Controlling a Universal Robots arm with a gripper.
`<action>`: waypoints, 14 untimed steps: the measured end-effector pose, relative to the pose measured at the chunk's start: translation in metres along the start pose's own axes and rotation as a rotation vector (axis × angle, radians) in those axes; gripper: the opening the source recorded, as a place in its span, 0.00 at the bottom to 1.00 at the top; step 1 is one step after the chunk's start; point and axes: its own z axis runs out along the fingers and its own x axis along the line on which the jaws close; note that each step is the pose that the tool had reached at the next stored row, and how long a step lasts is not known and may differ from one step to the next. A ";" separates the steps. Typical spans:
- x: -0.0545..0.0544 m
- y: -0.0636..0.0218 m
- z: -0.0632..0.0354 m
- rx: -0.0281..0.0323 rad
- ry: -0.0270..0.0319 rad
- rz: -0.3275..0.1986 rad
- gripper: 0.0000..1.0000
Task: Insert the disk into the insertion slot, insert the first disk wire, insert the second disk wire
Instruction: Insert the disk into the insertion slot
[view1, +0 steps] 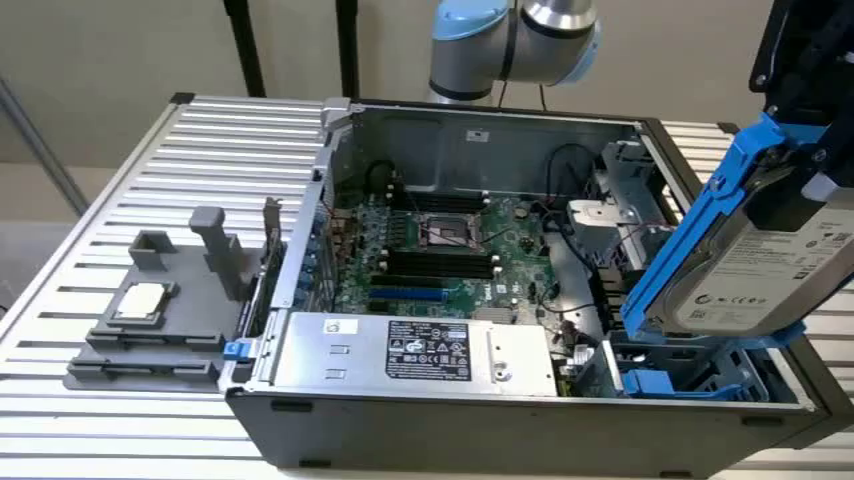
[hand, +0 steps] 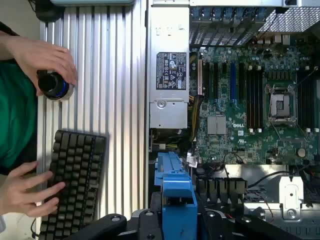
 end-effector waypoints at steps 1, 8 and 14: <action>0.000 0.0000 0.0000 0.0000 0.0000 0.000 0.33; 0.000 0.0000 0.0000 0.0000 0.0001 0.000 0.33; 0.000 -0.0002 0.0008 0.0003 -0.0149 -0.002 0.33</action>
